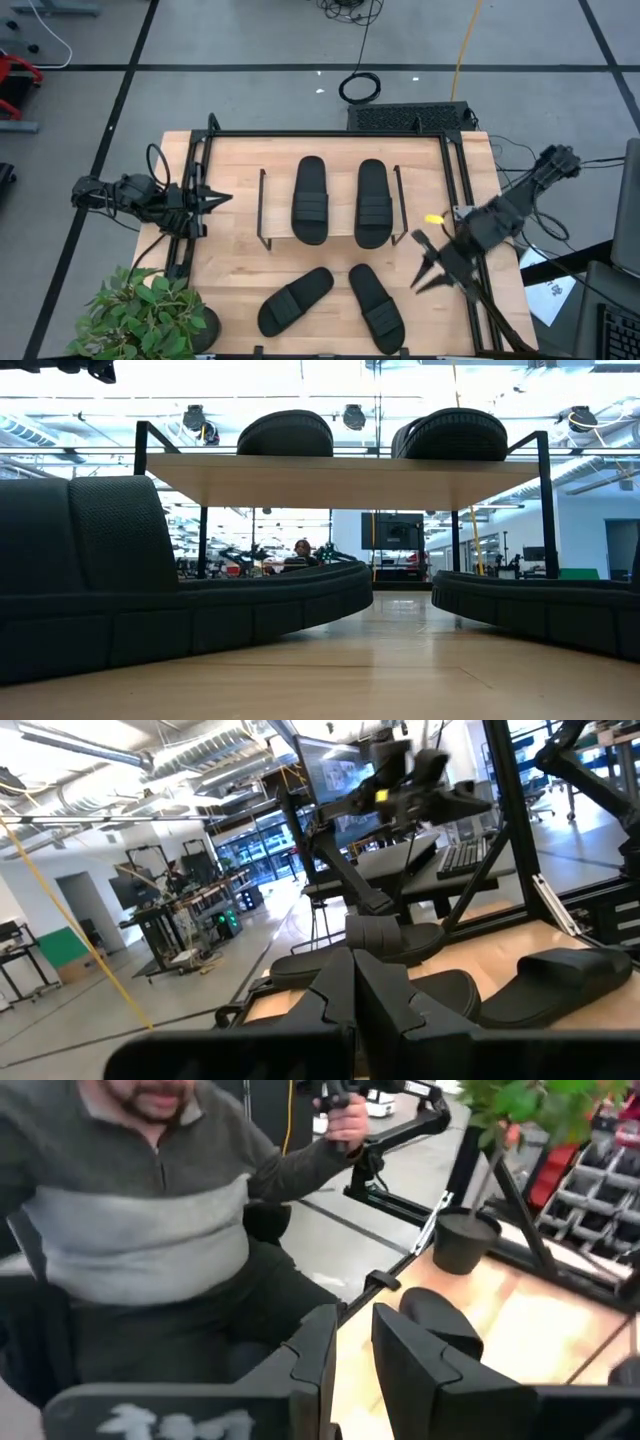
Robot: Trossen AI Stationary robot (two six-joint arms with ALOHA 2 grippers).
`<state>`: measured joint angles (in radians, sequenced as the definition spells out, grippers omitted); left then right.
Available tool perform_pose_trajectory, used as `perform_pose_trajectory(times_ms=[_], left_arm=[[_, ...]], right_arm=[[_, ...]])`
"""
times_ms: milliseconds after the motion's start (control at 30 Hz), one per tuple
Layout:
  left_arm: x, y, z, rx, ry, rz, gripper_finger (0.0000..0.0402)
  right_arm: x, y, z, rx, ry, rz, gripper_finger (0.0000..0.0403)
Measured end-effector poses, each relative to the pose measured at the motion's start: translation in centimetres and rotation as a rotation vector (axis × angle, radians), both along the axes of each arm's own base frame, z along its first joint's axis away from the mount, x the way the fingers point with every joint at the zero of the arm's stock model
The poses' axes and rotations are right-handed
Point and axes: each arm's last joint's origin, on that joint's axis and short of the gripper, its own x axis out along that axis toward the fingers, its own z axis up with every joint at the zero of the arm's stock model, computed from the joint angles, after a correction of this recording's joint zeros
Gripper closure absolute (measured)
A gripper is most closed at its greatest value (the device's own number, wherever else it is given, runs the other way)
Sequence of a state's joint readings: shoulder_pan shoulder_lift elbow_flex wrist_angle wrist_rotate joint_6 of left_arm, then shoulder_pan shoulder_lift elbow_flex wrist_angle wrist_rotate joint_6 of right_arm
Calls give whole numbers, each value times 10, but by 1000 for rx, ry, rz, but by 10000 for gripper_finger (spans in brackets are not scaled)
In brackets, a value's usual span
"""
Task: Pick and place slides into the shelf
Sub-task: Put the right black slide under the shelf
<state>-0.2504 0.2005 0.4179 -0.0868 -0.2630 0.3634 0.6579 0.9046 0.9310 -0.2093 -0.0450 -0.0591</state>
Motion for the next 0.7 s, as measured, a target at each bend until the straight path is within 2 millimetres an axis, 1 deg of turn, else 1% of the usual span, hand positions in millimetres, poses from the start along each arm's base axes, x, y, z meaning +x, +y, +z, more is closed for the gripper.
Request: perform_pose_trajectory(times_ms=[100, 233, 400, 533, 700], left_arm=[[0, 0, 0, -2, 0, 0, 401], [0, 0, 0, -6, 0, 0, 401], [0, 0, 0, -7, -2, 0, 401], [0, 0, 1, -13, -12, -1, 401], [0, 0, 2, -21, -23, 8, 401]], right_arm=[[-6, 26, 8, -74, -26, -28, 341], [-15, 55, 2, -186, -58, -112, 341], [-17, 79, -18, -243, -26, -249, 341], [-10, 97, -39, -268, 39, -279, 341], [-2, 110, -60, -274, 110, -314, 341]])
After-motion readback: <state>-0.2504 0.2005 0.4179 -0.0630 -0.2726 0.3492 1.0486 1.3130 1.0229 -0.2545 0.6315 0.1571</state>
